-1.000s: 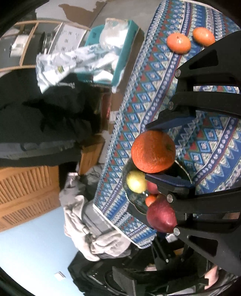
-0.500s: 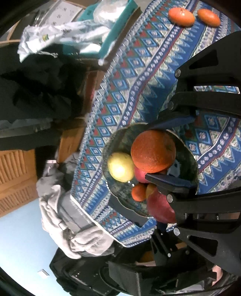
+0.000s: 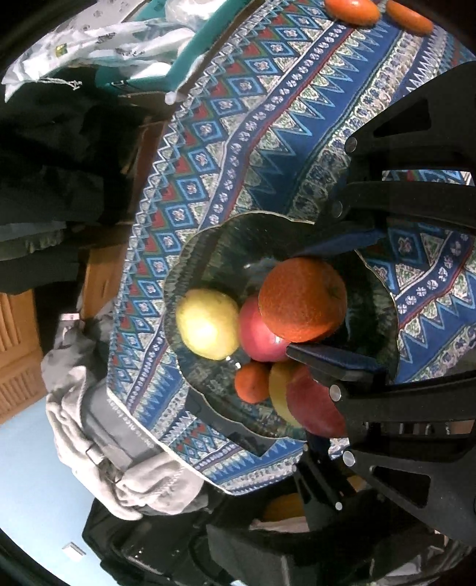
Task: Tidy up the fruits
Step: 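Lower and open both tools to release the apple and orange onto the plate, then move both tools back toward the two remaining oranges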
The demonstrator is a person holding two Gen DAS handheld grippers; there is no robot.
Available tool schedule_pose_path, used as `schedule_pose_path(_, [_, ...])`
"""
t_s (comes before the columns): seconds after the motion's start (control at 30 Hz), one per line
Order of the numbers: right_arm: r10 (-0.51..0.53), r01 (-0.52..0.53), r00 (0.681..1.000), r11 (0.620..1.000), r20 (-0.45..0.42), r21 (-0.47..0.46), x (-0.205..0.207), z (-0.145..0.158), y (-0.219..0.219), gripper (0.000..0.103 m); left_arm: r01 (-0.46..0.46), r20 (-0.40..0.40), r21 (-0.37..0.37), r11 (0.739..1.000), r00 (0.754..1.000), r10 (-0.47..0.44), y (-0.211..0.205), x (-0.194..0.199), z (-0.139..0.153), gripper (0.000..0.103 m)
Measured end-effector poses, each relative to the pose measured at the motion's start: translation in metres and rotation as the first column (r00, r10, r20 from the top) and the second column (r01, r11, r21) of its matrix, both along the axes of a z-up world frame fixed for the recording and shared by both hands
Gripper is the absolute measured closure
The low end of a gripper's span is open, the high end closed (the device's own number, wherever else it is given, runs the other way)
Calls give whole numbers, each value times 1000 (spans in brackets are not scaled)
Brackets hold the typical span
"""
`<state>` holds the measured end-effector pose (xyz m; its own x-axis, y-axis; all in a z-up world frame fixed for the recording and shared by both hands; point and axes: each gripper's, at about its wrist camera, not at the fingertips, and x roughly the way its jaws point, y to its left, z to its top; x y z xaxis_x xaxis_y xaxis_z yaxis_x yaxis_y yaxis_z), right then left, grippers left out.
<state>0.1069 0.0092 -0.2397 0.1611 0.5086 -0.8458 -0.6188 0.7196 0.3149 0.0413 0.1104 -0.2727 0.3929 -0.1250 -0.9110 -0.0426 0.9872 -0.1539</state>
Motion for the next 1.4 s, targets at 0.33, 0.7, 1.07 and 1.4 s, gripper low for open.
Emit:
schedule_pose_path(0.33, [-8, 8, 999, 1000, -50, -6, 1, -12, 0, 56, 11, -28, 13, 1000, 1000, -10, -7, 0, -6, 39])
schedule_pose_path(0.7, [-49, 50, 998, 998, -32, 27, 5, 4, -12, 56, -29, -16, -11, 1000, 999, 28, 2, 0, 3, 38])
schedule_pose_path(1.07, [-118, 118, 991, 993, 70, 0, 3, 39, -37, 50, -34, 43, -43, 998, 998, 36, -5, 2, 30, 34])
schedule_pose_path(1.4, [-184, 190, 969, 982, 167, -20, -2, 65, -78, 41, -10, 77, -46, 999, 997, 13, -23, 3, 48, 29])
